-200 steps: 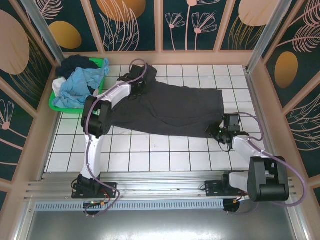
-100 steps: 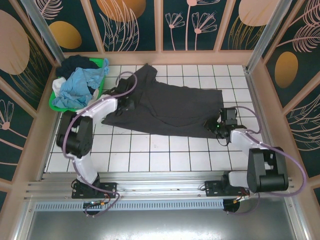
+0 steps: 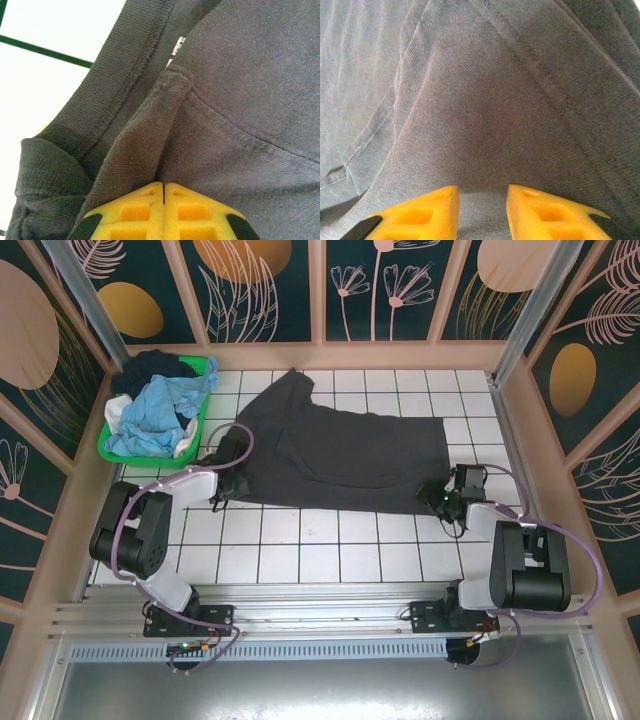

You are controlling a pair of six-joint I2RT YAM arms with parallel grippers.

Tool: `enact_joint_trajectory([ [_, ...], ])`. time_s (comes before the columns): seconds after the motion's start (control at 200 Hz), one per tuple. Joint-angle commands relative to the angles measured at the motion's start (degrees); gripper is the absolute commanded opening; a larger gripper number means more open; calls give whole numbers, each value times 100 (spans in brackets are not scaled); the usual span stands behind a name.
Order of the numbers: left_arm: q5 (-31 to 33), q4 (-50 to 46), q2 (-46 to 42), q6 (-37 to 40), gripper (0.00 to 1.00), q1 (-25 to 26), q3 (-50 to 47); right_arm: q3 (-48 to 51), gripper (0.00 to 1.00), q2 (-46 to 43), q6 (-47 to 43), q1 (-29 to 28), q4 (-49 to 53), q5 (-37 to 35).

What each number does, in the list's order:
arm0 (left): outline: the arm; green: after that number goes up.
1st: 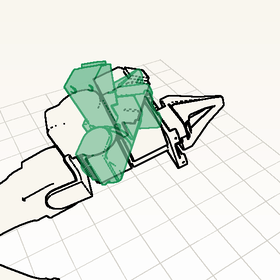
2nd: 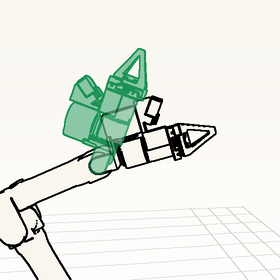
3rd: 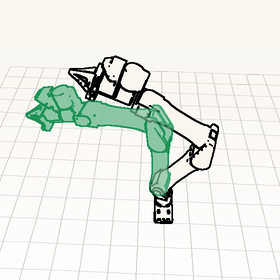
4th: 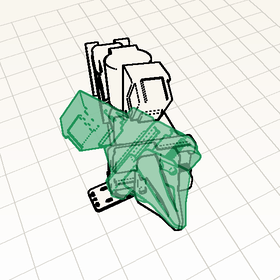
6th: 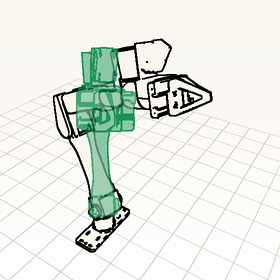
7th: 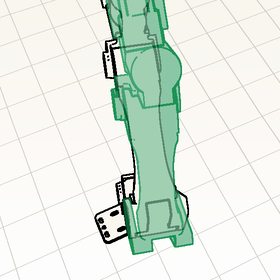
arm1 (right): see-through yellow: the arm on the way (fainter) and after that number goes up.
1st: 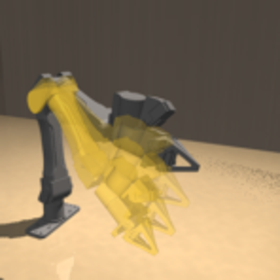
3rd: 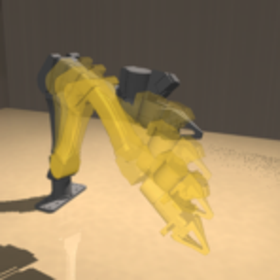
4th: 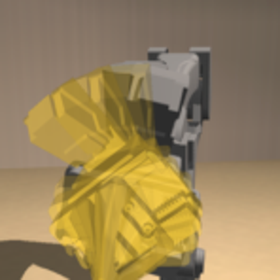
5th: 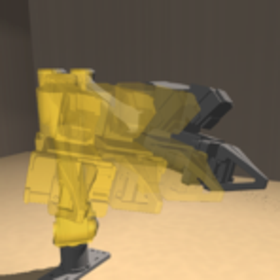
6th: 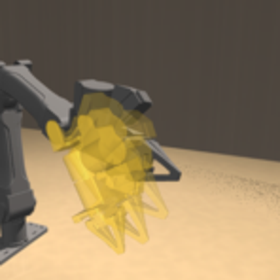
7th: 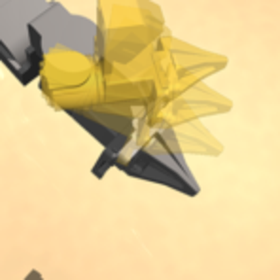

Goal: Fold and stack the t-shirts

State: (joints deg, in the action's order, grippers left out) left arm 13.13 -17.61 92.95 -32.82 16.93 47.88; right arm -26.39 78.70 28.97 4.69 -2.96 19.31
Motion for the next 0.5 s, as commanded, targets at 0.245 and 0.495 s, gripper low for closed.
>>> enact_joint_trajectory([
  [0.245,65,-301,-881,-375,1,-104,-735,119,34,-601,-207,418,855,-321],
  [0.495,187,-305,-979,-258,43,-110,-497,195,35,-934,-104,365,749,-3],
])
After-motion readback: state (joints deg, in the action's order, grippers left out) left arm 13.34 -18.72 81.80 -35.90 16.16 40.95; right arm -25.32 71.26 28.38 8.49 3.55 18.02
